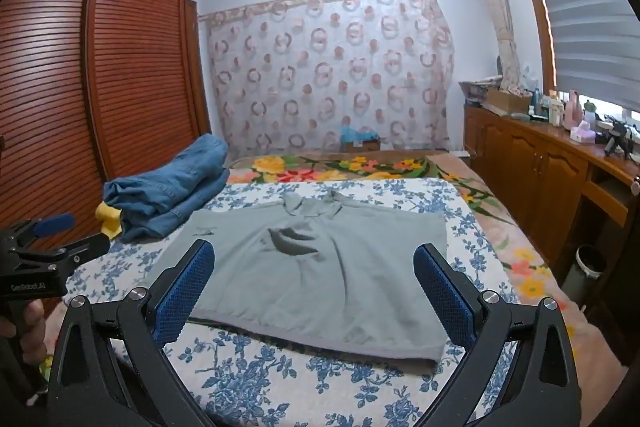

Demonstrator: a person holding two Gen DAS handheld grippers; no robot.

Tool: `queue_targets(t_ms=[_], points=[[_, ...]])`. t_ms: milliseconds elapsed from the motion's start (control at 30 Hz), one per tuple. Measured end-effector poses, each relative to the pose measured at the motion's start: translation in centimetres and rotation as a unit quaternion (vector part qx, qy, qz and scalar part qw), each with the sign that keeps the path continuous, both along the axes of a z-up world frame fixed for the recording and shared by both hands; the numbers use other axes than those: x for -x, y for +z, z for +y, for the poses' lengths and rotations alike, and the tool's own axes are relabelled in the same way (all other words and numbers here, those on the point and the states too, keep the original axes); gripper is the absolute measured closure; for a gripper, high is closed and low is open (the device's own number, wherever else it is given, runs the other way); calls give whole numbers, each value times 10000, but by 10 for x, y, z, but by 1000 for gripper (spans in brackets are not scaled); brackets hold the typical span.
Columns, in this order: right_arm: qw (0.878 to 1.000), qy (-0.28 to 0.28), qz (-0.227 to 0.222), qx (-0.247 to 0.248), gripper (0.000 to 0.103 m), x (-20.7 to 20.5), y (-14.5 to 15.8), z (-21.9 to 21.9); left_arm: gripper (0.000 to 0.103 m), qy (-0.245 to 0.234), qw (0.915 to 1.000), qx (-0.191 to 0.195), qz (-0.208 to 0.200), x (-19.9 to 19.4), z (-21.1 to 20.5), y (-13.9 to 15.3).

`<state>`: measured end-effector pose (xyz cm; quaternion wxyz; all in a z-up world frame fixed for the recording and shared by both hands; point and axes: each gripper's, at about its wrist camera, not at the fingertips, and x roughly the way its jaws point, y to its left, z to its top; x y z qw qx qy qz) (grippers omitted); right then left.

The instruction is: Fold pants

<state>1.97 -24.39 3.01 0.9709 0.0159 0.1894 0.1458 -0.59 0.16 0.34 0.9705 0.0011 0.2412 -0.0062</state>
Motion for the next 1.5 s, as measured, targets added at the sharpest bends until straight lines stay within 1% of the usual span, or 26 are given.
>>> queue_targets(t_ms=[33,1500], points=[[10000,-5,4,1,1,0,0,-1,0,26,10000,32,59,-6,-1,-4],[10000,-11,9,-33,1,1,0,0,0,15,10000,20,43,-5,-6,-3]])
